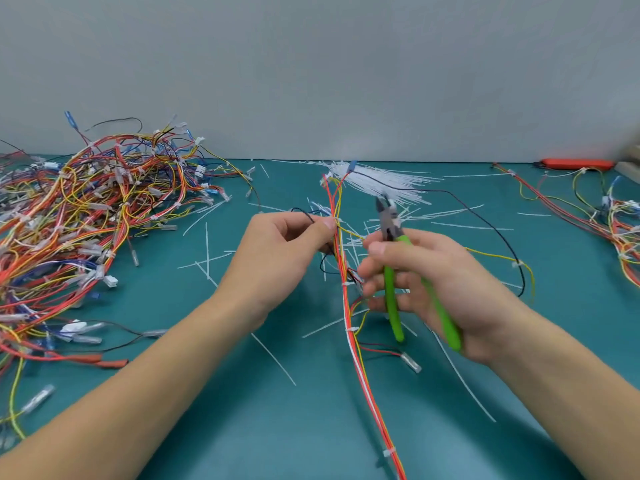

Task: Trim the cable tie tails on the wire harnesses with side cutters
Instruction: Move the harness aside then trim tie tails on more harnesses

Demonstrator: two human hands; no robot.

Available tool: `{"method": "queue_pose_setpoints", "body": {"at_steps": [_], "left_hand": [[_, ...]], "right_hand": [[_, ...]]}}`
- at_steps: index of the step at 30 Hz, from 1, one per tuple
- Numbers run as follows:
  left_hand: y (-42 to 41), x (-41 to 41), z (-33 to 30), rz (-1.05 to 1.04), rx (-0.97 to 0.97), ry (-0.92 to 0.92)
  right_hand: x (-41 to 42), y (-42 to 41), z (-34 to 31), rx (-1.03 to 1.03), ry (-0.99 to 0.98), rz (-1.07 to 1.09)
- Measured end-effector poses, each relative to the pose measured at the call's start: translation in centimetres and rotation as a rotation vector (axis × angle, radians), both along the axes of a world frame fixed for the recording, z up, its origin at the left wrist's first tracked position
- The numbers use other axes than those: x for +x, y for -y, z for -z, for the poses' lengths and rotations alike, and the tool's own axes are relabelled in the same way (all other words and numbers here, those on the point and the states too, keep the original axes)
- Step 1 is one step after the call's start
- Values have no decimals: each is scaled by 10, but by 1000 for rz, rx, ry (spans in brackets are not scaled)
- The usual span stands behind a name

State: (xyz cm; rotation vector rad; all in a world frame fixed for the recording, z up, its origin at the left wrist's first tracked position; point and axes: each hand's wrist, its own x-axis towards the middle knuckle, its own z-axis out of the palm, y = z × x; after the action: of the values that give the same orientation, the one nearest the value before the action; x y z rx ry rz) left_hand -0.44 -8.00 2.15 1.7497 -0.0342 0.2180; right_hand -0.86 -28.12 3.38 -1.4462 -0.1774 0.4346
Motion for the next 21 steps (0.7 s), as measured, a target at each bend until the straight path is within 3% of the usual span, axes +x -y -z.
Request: {"method": "queue_pose_setpoints", "body": {"at_steps": [6, 15, 21], "left_hand": [[-6, -1, -7, 97, 54, -56], [-8, -1, -11, 94, 14, -184], [-4, -3, -10, 84, 14, -59]], "right_hand": [[-12, -13, 6, -262, 317, 126], [-2, -7, 7, -281, 360, 251], [3, -2, 10, -384, 468, 307]]}}
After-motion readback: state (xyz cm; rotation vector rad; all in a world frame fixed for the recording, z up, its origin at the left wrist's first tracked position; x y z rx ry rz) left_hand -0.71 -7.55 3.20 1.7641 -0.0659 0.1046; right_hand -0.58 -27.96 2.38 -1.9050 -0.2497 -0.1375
